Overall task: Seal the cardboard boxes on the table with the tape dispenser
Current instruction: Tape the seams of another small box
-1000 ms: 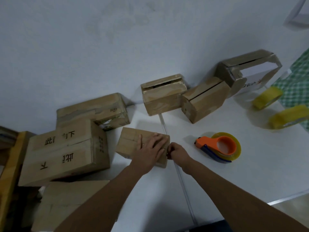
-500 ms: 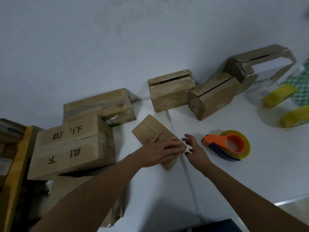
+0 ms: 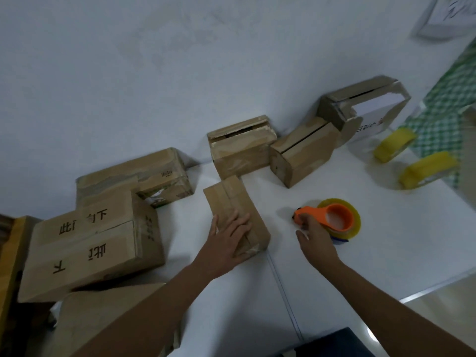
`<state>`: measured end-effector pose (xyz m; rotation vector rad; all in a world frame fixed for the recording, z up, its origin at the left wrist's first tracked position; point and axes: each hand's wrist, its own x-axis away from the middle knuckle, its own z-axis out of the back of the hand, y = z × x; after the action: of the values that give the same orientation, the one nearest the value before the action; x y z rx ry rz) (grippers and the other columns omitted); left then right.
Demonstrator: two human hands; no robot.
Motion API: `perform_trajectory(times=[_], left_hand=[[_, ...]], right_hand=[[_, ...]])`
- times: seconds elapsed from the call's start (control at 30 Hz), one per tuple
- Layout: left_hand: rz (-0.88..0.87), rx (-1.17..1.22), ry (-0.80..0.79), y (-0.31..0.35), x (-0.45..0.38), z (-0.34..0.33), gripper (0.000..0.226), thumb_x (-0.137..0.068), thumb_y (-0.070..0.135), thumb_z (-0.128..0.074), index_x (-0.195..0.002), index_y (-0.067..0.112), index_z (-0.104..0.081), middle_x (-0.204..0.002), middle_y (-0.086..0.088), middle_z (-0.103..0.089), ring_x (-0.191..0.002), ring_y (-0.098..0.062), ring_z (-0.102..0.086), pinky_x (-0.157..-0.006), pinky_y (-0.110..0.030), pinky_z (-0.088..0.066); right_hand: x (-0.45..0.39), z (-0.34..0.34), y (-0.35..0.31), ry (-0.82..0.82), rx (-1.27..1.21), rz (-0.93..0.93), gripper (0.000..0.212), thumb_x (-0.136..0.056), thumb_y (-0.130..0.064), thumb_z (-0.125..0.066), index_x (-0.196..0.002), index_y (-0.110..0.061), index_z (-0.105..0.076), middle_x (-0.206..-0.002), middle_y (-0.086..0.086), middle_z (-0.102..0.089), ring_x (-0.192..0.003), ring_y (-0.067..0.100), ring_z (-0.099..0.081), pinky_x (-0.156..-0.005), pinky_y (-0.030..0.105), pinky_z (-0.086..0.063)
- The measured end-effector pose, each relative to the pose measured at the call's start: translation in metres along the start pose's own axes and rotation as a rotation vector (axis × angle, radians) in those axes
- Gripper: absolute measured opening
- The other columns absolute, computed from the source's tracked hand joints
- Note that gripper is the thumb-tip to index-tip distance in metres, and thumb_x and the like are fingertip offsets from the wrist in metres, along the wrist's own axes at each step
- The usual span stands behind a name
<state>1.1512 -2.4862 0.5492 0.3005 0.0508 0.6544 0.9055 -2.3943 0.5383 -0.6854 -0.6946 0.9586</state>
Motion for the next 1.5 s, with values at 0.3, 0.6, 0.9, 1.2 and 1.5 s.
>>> perform_trajectory(times=[0.3,0.6,0.9,1.2,1.5], left_hand=[[-0.006,-0.045,0.044,0.019,-0.015,-0.007,0.070,-0.087,0.030,-0.071,-0.150,0.025,-0.039,-0.164,-0.008,-0.015,-0.151,-0.027,-0.008,-0.120,-0.051,-0.008],[0.069,-0.012,0.000,0.023,0.002,-0.016,0.071,-0.095,0.025,-0.060,-0.155,0.030,-0.022,-0.166,0.003,-0.002,-0.152,-0.013,0.007,-0.120,-0.041,0.006],[0.110,0.033,0.050,0.034,-0.020,-0.021,0.065,-0.094,0.042,-0.060,-0.151,0.027,-0.034,-0.163,0.004,-0.021,-0.151,-0.014,-0.007,-0.121,-0.051,-0.006],[0.743,1.016,0.172,0.079,-0.053,0.056,0.017,-0.099,0.034,-0.057,-0.115,0.033,-0.063,-0.129,0.010,-0.059,-0.118,-0.012,-0.056,-0.090,-0.021,-0.044],[1.010,1.689,-0.030,0.104,-0.053,0.079,0.034,-0.098,0.033,-0.058,-0.117,0.006,-0.067,-0.117,-0.015,-0.070,-0.111,-0.025,-0.065,-0.088,-0.030,-0.052]], right_hand=[[-0.028,0.054,0.068,-0.151,0.641,-0.139,0.060,-0.095,-0.036,-0.057,-0.145,-0.016,-0.032,-0.140,0.006,-0.048,-0.128,0.027,-0.047,-0.107,0.043,-0.033],[-0.033,0.055,0.063,-0.207,0.639,0.009,0.038,-0.099,-0.014,-0.043,-0.137,-0.010,-0.035,-0.123,0.012,-0.056,-0.108,0.025,-0.055,-0.085,0.033,-0.044],[-0.009,0.088,0.017,-0.140,0.204,0.064,0.036,-0.100,-0.010,-0.045,-0.135,-0.008,-0.045,-0.121,0.012,-0.060,-0.105,0.027,-0.058,-0.081,0.029,-0.039],[0.005,0.107,-0.012,-0.130,-0.067,-0.140,0.033,-0.099,-0.047,-0.044,-0.102,-0.020,-0.062,-0.094,-0.001,-0.067,-0.086,0.016,-0.063,-0.075,0.032,-0.050],[-0.002,0.109,-0.050,-0.222,0.131,0.070,0.031,-0.094,-0.053,-0.050,-0.104,-0.026,-0.061,-0.097,-0.010,-0.067,-0.084,0.006,-0.063,-0.063,0.017,-0.045]])
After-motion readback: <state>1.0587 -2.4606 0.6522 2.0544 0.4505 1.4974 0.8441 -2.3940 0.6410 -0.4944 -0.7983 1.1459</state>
